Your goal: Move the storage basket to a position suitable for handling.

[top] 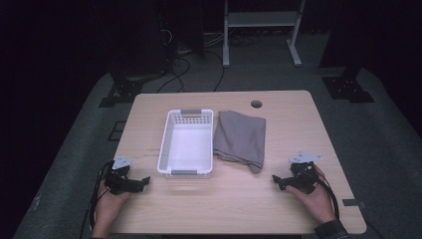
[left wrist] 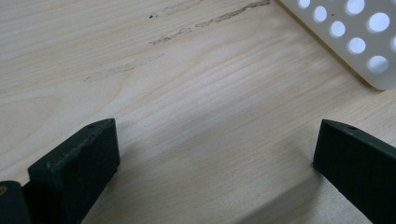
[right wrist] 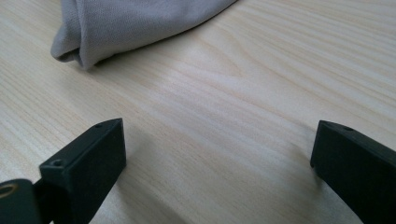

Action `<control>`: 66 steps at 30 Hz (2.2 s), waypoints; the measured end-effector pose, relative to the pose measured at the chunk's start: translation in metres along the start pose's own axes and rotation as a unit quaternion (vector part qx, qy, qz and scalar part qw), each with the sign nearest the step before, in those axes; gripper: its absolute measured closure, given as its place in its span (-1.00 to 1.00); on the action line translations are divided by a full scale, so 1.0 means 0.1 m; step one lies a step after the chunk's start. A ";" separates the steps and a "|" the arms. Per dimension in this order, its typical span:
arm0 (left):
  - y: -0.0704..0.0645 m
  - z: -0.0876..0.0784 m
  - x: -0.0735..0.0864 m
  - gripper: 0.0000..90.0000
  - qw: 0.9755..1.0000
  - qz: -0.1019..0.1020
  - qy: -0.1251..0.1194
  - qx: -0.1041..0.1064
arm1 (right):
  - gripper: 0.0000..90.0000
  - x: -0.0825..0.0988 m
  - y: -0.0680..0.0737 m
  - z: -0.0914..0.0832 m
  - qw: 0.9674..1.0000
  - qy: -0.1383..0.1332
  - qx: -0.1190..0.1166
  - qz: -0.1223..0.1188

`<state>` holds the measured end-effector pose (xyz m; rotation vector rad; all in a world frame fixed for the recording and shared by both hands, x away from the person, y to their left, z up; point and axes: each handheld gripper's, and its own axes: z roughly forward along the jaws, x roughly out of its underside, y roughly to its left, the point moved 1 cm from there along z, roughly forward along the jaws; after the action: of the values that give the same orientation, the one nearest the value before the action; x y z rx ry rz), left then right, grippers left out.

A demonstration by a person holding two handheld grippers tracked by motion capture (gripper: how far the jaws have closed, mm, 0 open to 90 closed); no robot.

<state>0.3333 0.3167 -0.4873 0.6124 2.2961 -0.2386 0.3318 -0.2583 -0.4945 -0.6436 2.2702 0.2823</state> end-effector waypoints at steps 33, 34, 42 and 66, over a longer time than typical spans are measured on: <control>0.07 -0.51 -0.64 -0.66 0.996 0.013 -0.079 0.048 | -0.94 0.00 0.00 0.00 1.000 0.000 0.004 0.005; 0.07 -0.51 -0.64 -0.63 0.996 0.013 -0.079 0.048 | -0.94 0.00 0.00 0.00 1.000 0.000 0.004 0.005; 0.07 -0.42 -0.93 -0.44 0.995 0.022 -0.080 0.060 | -0.94 0.00 -0.01 0.00 1.000 0.000 0.005 0.005; -0.22 -0.02 -1.43 -0.07 0.992 0.060 -0.058 0.099 | -0.94 0.00 -0.01 0.00 1.000 0.000 0.006 0.006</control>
<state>0.4095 0.2473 -0.3855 0.8138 2.1305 -0.4355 0.3326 -0.2587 -0.4944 -0.6239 2.2757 0.2740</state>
